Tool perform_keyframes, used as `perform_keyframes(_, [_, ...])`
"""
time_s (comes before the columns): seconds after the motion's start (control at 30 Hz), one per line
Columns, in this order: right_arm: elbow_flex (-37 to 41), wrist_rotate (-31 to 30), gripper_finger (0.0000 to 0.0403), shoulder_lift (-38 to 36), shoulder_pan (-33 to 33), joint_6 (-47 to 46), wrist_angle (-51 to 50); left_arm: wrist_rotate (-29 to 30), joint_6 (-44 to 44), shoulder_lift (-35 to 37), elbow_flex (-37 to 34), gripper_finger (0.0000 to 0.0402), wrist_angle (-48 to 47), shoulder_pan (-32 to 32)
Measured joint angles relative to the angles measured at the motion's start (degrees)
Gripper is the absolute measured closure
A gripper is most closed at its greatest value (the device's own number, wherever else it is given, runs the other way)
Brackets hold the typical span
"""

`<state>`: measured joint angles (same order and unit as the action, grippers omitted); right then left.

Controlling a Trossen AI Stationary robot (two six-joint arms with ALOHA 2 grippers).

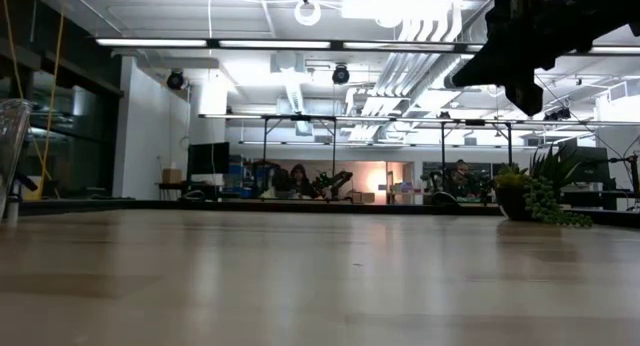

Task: Fold microfiber towels
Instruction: Put the stacked microfiber cloths into the transparent bin

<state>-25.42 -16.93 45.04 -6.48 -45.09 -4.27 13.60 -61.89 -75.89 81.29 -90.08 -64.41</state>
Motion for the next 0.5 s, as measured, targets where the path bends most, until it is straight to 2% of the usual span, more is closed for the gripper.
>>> perform_keyframes(0.13, [-0.01, 0.02, 0.0403, 0.00, 0.00, -0.08, 0.15, 5.20, -4.95, 0.30, -2.51, 0.0380, 0.05, -1.31])
perform_keyframes(0.33, [0.00, 0.19, 0.0403, 0.00, 0.00, 0.54, 0.17, 11.58, -5.02, -0.66, -2.75, 0.0380, 0.04, 0.62])
perform_keyframes(0.4, [-0.01, 0.38, 0.0403, -0.01, 0.00, 1.18, 0.15, 11.22, -3.06, -1.66, -2.78, 0.0380, 0.07, 1.44])
perform_keyframes(0.5, [0.01, 1.43, 0.0403, 0.00, -0.02, 1.55, 0.16, 7.04, 0.26, -3.39, -4.13, 0.0380, 0.07, 2.15])
